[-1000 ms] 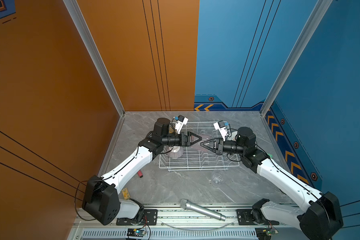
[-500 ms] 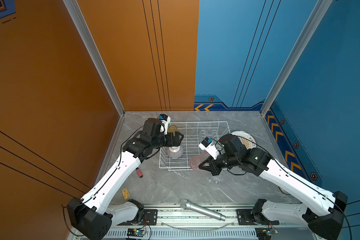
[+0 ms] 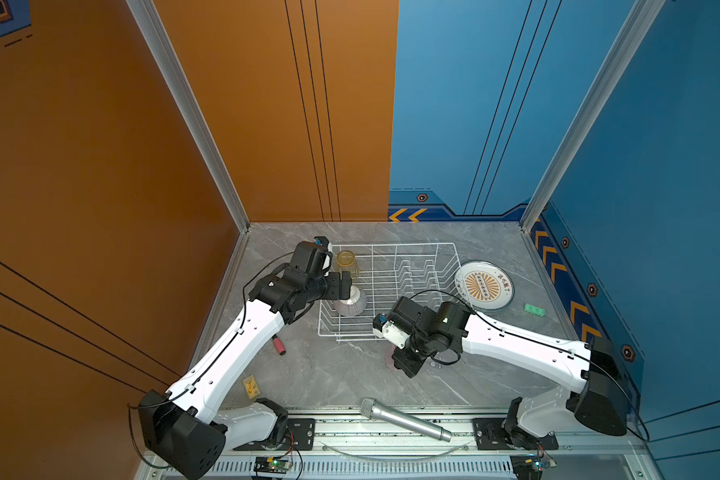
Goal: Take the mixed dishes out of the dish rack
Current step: 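Lower the pink glass beside the clear glass with right gripper while left nears bowl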
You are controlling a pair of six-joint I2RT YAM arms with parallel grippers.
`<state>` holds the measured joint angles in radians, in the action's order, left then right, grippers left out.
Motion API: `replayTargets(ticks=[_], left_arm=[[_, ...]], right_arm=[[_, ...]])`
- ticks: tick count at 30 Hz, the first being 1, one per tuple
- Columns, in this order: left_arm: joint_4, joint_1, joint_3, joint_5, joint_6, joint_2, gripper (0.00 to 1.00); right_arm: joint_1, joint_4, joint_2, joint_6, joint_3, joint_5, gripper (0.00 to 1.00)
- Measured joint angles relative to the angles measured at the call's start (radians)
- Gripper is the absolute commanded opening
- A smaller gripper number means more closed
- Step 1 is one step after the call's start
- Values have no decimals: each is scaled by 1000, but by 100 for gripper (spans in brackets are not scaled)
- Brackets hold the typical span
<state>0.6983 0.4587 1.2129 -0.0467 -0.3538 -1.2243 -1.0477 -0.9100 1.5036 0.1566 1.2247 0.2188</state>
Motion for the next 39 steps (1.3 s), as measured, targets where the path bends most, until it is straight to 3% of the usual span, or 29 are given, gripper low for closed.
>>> replayTargets(ticks=[30, 35, 39], left_arm=[[6, 23, 0, -51, 60, -50, 97], [12, 26, 0, -53, 60, -74, 97], [31, 27, 2, -59, 60, -100, 98]], right_arm=[[16, -46, 230, -49, 88, -64, 0], [16, -61, 247, -56, 105, -64, 19], [22, -68, 251, -61, 108, -67, 23]])
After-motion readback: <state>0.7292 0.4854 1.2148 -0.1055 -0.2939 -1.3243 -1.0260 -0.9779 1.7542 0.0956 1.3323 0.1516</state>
